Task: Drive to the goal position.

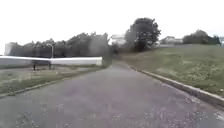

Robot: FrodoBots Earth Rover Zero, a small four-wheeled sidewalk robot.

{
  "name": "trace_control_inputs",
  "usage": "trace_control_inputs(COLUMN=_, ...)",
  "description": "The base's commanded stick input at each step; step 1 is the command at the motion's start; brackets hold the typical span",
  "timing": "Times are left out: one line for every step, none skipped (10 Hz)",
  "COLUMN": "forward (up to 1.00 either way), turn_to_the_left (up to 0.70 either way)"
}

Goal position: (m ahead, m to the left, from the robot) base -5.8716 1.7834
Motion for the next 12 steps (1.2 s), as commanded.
trace_control_inputs(forward=0.70, turn_to_the_left=-0.16)
trace_control_inputs(forward=0.70, turn_to_the_left=-0.05)
trace_control_inputs(forward=0.70, turn_to_the_left=0.00)
trace_control_inputs(forward=0.70, turn_to_the_left=0.00)
trace_control_inputs(forward=0.70, turn_to_the_left=0.00)
trace_control_inputs(forward=0.70, turn_to_the_left=0.00)
trace_control_inputs(forward=0.70, turn_to_the_left=0.00)
trace_control_inputs(forward=0.70, turn_to_the_left=0.00)
trace_control_inputs(forward=0.70, turn_to_the_left=0.00)
trace_control_inputs(forward=0.70, turn_to_the_left=0.00)
trace_control_inputs(forward=0.70, turn_to_the_left=0.00)
trace_control_inputs(forward=0.70, turn_to_the_left=0.00)
